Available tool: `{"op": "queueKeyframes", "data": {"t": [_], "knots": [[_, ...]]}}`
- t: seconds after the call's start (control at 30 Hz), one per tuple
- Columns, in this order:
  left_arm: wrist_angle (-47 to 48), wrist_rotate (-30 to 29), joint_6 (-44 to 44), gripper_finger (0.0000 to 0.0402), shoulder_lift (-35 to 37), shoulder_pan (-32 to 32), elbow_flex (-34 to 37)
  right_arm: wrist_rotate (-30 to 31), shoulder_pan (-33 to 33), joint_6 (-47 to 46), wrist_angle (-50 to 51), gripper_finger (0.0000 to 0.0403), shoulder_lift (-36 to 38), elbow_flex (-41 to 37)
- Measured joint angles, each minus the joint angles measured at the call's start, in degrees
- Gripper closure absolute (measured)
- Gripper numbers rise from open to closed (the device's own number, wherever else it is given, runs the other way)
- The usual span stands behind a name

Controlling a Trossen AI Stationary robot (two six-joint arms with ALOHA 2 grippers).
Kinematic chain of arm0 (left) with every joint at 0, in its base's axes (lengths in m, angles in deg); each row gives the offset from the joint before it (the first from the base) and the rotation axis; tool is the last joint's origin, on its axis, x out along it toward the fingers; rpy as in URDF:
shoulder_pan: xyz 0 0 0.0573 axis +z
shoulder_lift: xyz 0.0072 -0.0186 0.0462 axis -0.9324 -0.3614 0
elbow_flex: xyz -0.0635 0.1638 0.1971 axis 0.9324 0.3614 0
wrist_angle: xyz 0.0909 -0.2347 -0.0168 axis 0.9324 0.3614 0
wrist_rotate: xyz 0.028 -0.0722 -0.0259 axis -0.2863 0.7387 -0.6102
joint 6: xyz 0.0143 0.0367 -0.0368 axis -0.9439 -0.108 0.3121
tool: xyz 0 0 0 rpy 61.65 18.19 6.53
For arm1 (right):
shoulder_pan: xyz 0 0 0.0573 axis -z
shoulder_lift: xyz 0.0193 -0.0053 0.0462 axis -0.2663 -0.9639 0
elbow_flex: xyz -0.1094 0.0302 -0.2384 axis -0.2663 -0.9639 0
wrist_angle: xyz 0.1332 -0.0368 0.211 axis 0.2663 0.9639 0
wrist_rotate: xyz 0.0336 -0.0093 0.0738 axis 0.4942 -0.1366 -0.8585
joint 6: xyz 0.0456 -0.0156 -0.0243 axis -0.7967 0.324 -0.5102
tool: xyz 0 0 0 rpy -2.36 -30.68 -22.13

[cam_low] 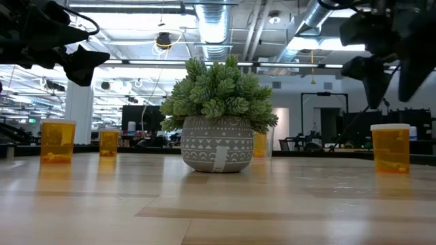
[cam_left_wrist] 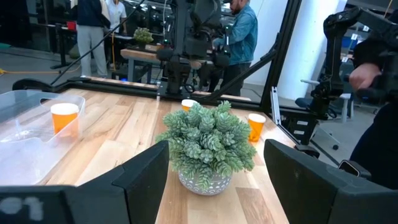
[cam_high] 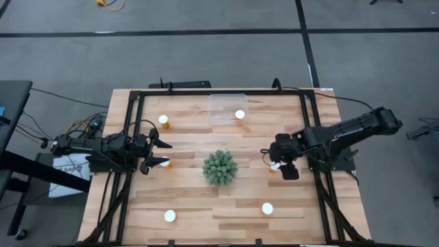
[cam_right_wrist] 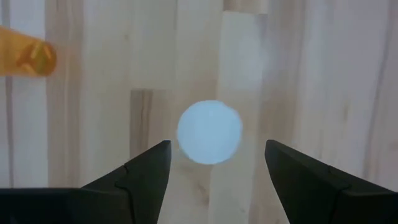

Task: Pick and place pill bottles into a basket
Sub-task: Put the orange pill bottle into the transparent bin

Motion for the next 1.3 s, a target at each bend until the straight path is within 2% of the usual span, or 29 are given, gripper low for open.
{"op": "queueKeyframes", "data": {"t": [0.3,0.73,1.03,1.13,1.3], "knots": [[0.0,0.0,0.0,0.0148,0.0,0.0,0.0,0.3,-2.1,-2.1,-4.2,0.0147,-0.1,-3.1],[0.0,0.0,0.0,0.0148,0.0,0.0,0.0,0.8,-1.7,-1.4,-5.7,0.0147,-9.2,-3.2],[0.0,0.0,0.0,0.0148,0.0,0.0,0.0,0.9,-1.7,1.0,-9.4,0.0148,-10.4,-3.1],[0.0,0.0,0.0,0.0148,0.0,0.0,0.0,0.8,-1.7,1.2,-8.3,0.0162,-10.4,-3.1],[0.0,0.0,0.0,0.0148,0.0,0.0,0.0,0.2,-1.7,1.6,-7.8,0.0209,-10.4,-3.1]]}}
